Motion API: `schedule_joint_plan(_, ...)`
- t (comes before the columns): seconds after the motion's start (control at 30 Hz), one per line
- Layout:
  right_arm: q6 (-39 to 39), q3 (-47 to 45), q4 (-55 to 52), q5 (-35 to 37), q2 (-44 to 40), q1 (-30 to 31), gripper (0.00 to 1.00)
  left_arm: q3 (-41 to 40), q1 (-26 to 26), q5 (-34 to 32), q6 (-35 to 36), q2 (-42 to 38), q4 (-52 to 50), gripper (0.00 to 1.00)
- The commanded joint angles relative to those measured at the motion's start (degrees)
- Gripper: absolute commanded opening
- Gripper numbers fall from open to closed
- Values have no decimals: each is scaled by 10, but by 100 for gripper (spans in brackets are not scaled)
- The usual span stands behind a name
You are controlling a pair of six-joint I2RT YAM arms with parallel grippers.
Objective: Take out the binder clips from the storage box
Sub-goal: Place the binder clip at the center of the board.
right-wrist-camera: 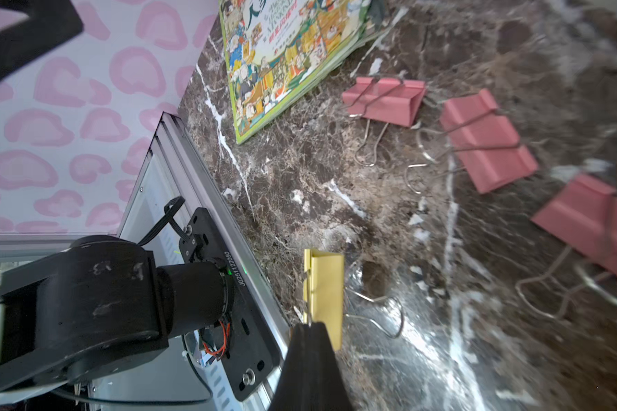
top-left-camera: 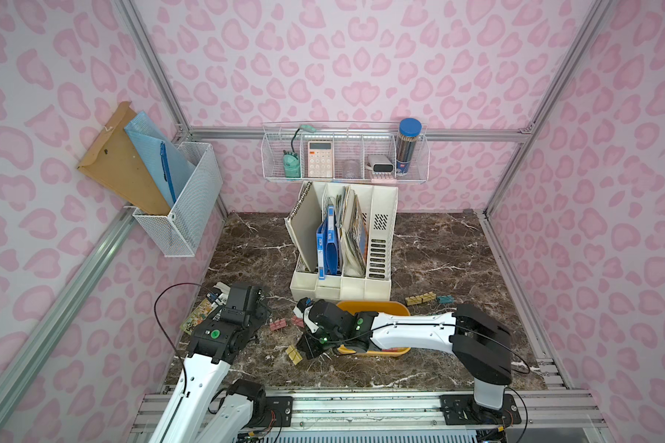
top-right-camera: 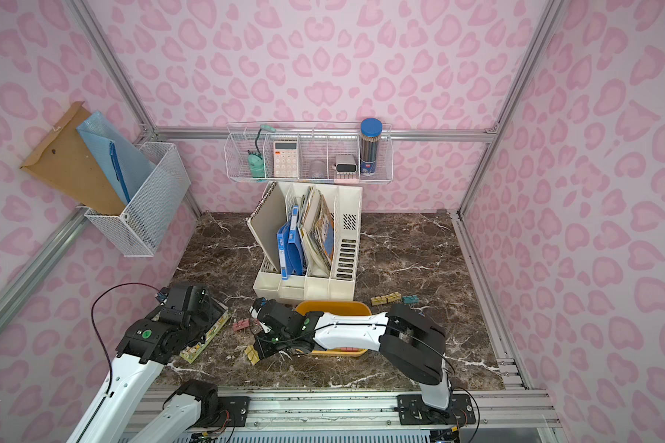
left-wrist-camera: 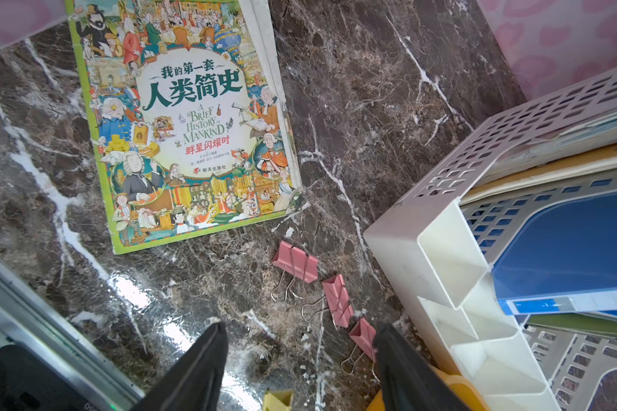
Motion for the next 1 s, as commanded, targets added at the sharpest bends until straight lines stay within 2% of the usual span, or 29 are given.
schedule_joint_plan(0.0,-22,35,-12,-27,37,3,0,2,2,5,14,2,-20,71)
schedule_joint_plan(0.2,-25,84,-17,-28,87,6,0,-3,2,11,20,1,-19,71)
schedule_joint_plan(0.37,-38,111,-38,3,109,-3,2,-5,3,17,26,-5,-17,71)
schedule_joint_plan(0.47,-44,123,-52,5,116,-10,12,-5,2,26,30,-4,-14,71)
schedule_joint_plan(0.53,-49,124,-53,0,116,-11,23,-3,3,31,35,-2,-11,71)
schedule_joint_plan(0.6,-55,126,-67,-2,107,-13,26,-2,3,43,45,0,-5,71)
schedule_joint_plan(0.73,-59,82,-52,15,37,-11,36,5,3,103,77,6,23,72)
schedule_joint_plan(0.87,-64,-24,-33,100,-95,-16,40,4,1,202,106,23,77,71)
schedule_joint_plan(0.97,-40,-100,-49,159,-184,-49,42,-3,-15,263,108,55,126,71)
